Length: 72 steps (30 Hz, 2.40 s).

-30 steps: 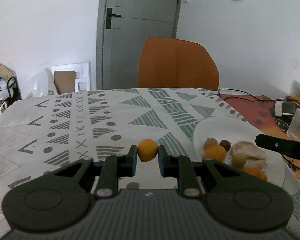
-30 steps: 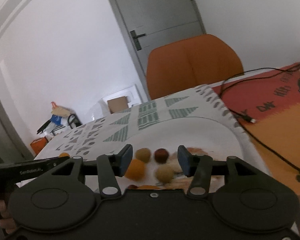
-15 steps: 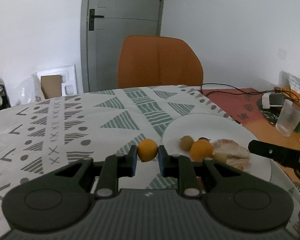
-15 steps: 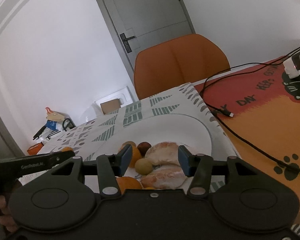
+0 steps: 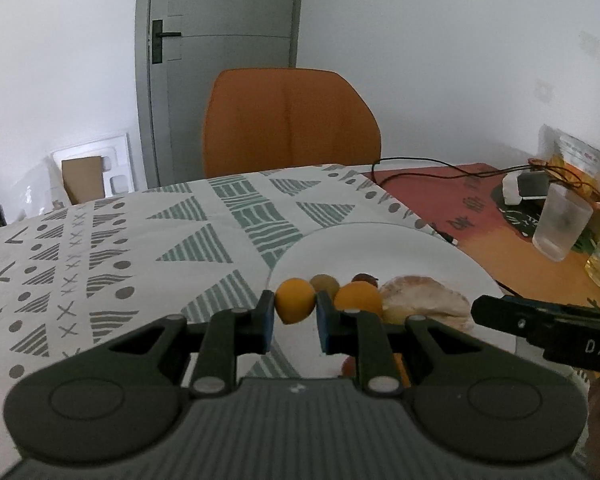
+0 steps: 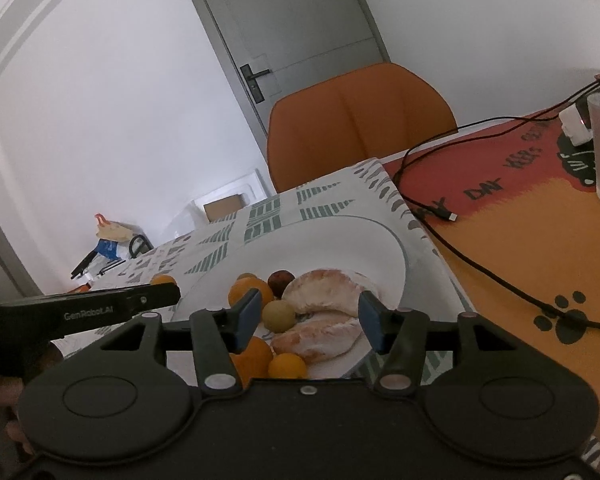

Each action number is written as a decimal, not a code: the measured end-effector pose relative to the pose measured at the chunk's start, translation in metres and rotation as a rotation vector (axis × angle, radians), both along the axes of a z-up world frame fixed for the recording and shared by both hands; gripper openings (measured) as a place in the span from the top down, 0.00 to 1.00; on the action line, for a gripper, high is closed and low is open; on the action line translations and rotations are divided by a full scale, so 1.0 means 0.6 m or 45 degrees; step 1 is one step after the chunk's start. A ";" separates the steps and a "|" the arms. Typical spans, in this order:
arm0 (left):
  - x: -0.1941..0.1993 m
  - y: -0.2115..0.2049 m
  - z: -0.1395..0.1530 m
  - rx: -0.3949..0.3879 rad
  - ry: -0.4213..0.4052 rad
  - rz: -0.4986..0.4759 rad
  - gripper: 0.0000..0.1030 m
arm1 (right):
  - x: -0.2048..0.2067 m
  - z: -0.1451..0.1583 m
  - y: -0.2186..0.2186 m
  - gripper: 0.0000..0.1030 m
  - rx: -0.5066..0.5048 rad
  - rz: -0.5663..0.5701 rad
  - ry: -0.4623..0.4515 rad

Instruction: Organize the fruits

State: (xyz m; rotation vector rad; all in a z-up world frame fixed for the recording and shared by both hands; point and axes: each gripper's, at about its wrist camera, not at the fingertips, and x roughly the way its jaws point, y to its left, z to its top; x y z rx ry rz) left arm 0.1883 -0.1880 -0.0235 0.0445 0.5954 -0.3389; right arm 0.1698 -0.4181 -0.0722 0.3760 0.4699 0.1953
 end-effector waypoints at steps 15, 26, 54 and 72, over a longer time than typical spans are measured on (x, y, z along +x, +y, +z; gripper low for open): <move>-0.021 0.024 0.021 0.003 -0.010 0.073 0.45 | -0.011 0.010 0.004 0.32 0.001 0.008 -0.013; -0.045 0.066 0.043 -0.025 -0.042 0.143 0.22 | -0.022 0.032 0.026 0.21 -0.021 0.018 -0.034; -0.111 0.198 0.063 -0.074 -0.037 0.315 0.04 | -0.053 0.093 0.121 0.00 -0.169 0.073 -0.064; -0.182 0.282 0.073 -0.109 -0.061 0.418 0.03 | -0.092 0.115 0.199 0.00 -0.277 0.096 -0.074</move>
